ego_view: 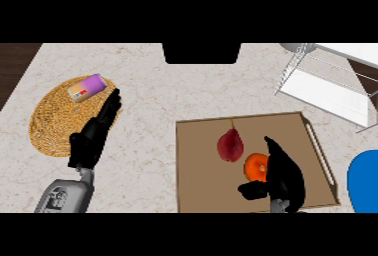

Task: Pick the squash from the tray and place it in the tiered shelf

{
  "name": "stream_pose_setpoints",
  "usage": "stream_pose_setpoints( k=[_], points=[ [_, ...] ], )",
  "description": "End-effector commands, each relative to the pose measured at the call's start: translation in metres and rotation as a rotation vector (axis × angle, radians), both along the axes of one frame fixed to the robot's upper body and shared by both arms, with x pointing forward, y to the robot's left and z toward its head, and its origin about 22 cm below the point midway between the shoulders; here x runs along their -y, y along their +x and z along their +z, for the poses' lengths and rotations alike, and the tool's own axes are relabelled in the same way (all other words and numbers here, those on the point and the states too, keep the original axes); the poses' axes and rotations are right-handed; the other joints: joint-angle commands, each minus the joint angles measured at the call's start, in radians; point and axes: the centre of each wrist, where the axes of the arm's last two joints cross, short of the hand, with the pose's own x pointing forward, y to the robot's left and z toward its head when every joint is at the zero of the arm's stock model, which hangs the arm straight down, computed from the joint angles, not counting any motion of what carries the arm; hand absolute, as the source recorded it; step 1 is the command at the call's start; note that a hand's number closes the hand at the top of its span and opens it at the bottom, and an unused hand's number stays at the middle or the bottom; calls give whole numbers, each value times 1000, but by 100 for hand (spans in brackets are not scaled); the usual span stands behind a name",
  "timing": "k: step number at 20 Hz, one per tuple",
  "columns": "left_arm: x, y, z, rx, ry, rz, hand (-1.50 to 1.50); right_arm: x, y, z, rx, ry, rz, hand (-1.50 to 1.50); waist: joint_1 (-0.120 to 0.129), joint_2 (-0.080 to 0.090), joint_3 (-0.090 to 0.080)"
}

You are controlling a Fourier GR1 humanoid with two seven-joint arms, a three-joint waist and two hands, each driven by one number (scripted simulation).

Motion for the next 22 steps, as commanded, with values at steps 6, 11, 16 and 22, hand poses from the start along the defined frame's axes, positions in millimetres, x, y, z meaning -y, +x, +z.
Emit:
stream_pose_setpoints(
  k=[6,11,16,22],
  points=[
    [5,-14,-8,-4,-10,-7,0,20,-2,-6,-37,-105,99,150,1,0,0],
    [14,-1,-2,12,3,15,0,-14,-18,13,14,-109,83,150,-2,0,0],
    [0,-9,-10,15,3,-18,0,-41,49,8,71,-90,27,150,14,2,0],
    [7,-1,11,11,-8,-49,0,-76,101,23,192,-57,-61,150,43,6,1]
  ],
)
